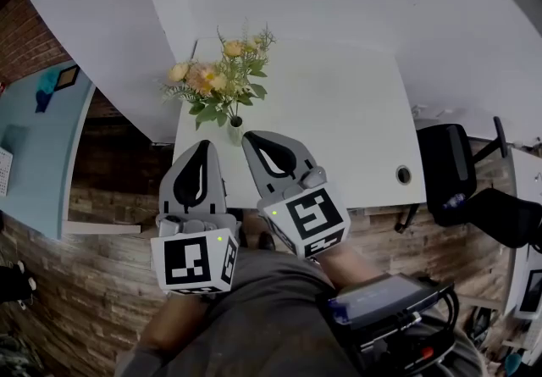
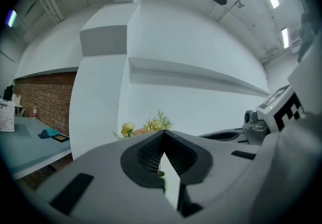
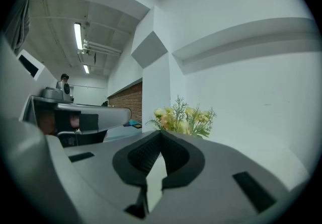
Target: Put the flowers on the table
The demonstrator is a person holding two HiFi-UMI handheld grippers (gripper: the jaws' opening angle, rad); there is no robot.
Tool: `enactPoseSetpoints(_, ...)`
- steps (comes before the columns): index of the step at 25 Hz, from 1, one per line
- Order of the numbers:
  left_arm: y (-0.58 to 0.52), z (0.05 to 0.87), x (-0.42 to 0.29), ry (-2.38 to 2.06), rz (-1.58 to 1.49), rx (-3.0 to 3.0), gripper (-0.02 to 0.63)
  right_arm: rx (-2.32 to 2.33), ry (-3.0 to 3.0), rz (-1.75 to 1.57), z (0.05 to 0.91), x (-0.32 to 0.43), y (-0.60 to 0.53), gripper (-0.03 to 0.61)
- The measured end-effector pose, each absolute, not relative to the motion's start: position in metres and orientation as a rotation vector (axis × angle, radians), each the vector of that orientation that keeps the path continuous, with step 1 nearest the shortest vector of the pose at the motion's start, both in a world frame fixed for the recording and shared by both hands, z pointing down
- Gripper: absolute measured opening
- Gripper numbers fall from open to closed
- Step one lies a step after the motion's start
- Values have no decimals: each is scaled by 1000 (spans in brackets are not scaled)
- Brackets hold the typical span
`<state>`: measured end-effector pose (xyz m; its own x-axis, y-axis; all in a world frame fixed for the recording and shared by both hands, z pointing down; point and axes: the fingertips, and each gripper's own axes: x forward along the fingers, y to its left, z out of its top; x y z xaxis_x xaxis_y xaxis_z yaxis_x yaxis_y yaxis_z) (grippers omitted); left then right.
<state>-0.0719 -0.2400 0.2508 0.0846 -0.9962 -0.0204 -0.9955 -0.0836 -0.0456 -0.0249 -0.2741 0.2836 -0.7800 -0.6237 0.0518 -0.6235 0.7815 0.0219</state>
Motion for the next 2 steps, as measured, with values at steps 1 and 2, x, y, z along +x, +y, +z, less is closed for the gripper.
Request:
enactPoseSetpoints(1,-240,250,-72,2094,-25,-2278,5,1019,-2912,-3,284,-25,-274,6)
enactPoseSetpoints(2,-240,250,-71,2094,-26,-2278,5,1019,-2913,0,284,-25,-274,6)
